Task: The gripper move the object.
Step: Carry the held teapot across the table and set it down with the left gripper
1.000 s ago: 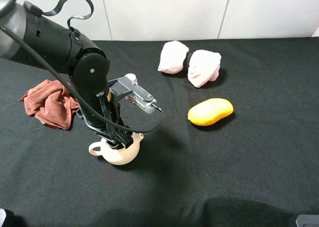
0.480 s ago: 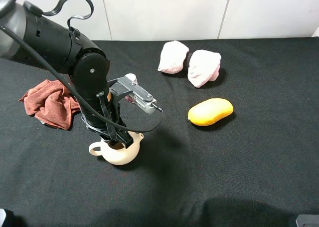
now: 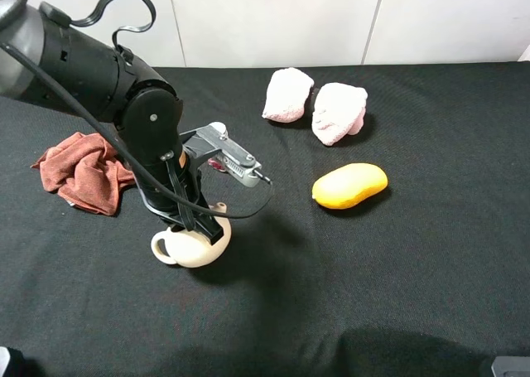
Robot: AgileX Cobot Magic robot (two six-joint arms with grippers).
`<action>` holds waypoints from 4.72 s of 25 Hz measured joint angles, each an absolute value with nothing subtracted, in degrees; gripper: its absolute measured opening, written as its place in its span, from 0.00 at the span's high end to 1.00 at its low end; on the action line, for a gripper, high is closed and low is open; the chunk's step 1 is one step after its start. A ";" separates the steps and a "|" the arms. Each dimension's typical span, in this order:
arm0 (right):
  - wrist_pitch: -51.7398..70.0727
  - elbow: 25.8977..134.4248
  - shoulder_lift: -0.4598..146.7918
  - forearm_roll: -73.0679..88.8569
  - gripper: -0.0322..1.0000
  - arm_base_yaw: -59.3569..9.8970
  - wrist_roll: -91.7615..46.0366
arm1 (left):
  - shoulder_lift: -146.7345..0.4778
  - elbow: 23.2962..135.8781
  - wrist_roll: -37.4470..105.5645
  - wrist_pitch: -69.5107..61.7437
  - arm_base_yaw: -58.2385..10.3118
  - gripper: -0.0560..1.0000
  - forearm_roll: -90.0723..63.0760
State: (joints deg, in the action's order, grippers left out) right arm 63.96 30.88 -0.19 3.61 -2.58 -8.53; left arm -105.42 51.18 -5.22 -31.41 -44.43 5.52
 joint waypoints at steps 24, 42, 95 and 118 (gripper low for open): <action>63.96 30.88 -0.19 3.61 0.30 -2.58 -8.53 | -102.93 60.63 -7.37 -43.74 -44.38 0.92 6.80; 63.96 30.88 -0.19 3.61 0.30 -2.58 -8.53 | -102.87 81.14 -7.56 -58.53 -43.23 0.92 5.53; 63.94 30.88 -0.19 3.61 0.30 -2.58 -8.53 | -109.34 89.02 -6.65 -56.95 -16.76 0.92 7.87; 63.94 30.88 -0.19 3.68 0.30 -2.58 -8.53 | -123.92 105.79 -6.71 -56.49 -21.70 0.92 9.10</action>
State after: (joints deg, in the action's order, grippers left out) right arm 63.94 30.88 -0.19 3.68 -2.58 -8.53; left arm -123.92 105.79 -6.71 -56.49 -21.70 9.10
